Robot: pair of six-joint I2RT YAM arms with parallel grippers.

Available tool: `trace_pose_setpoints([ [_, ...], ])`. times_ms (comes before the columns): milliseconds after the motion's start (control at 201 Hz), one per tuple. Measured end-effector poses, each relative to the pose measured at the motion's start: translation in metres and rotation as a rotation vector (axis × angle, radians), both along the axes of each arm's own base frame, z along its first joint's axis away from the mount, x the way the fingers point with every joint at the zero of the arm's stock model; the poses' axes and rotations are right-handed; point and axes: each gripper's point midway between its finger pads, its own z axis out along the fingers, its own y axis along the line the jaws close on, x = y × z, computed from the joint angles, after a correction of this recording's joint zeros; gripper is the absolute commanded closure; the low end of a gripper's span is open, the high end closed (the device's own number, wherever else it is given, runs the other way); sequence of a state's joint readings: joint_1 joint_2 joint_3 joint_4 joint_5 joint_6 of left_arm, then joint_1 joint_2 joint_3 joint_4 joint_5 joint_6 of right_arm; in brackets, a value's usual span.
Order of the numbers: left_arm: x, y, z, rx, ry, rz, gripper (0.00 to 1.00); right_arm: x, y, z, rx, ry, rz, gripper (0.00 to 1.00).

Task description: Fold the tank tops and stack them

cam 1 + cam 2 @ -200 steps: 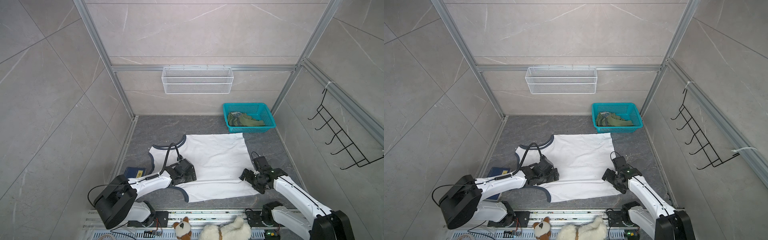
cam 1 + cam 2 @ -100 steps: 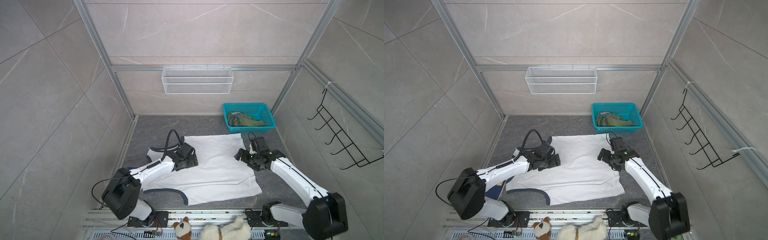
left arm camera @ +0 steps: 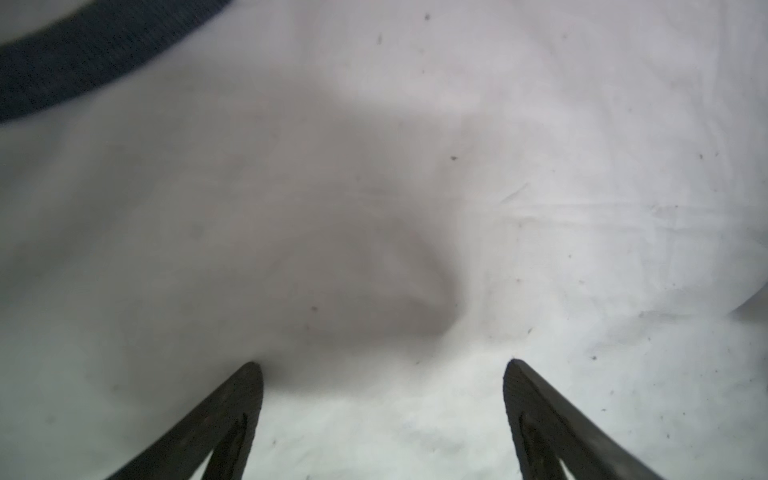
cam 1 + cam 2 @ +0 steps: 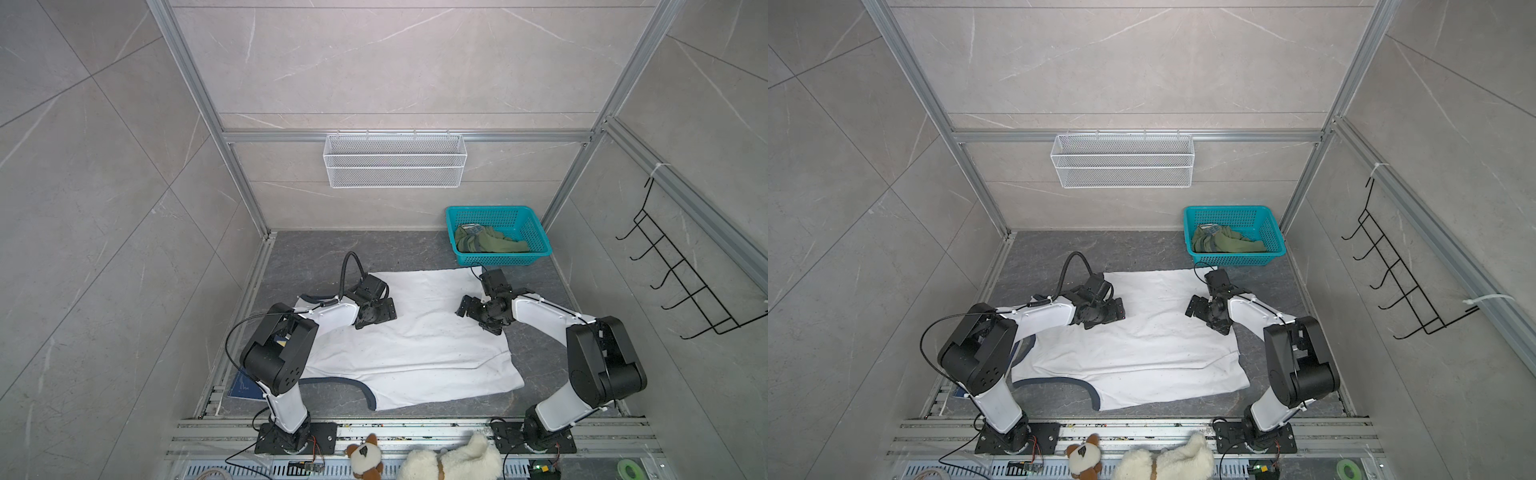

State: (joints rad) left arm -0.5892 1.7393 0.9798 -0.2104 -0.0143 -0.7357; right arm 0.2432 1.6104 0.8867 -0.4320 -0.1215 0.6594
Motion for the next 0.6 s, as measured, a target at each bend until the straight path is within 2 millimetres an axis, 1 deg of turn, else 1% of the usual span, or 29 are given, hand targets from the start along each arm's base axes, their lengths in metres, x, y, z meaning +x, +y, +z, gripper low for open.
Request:
trace_pose_setpoints([
  [55,-0.003,0.001,0.001,-0.012,-0.013,-0.006,0.07,-0.004,-0.004,0.000,-0.010,-0.009,-0.018,0.01],
  [159,-0.016,0.003,0.001,-0.021,-0.018,-0.020,0.07,-0.024,-0.016,-0.002,-0.039,-0.007,-0.068,0.01],
  [309,-0.044,0.001,0.000,-0.016,-0.010,-0.063,0.07,-0.059,-0.033,-0.004,-0.078,0.018,-0.126,0.01],
  [378,-0.055,-0.003,0.000,-0.011,0.004,-0.086,0.07,-0.067,-0.038,-0.003,-0.092,0.026,-0.132,0.01],
  [448,-0.061,-0.006,0.001,-0.005,0.020,-0.101,0.07,-0.066,-0.040,0.002,-0.104,0.016,-0.131,0.01],
  [508,-0.062,-0.005,0.004,0.010,0.044,-0.105,0.07,-0.059,-0.040,0.011,-0.117,-0.006,-0.114,0.00],
  [567,-0.052,-0.005,0.012,0.019,0.046,-0.098,0.08,-0.043,-0.039,0.027,-0.123,-0.056,-0.096,0.00],
  [597,-0.041,-0.005,0.018,0.018,0.036,-0.088,0.08,-0.032,-0.038,0.038,-0.118,-0.090,-0.087,0.01],
])
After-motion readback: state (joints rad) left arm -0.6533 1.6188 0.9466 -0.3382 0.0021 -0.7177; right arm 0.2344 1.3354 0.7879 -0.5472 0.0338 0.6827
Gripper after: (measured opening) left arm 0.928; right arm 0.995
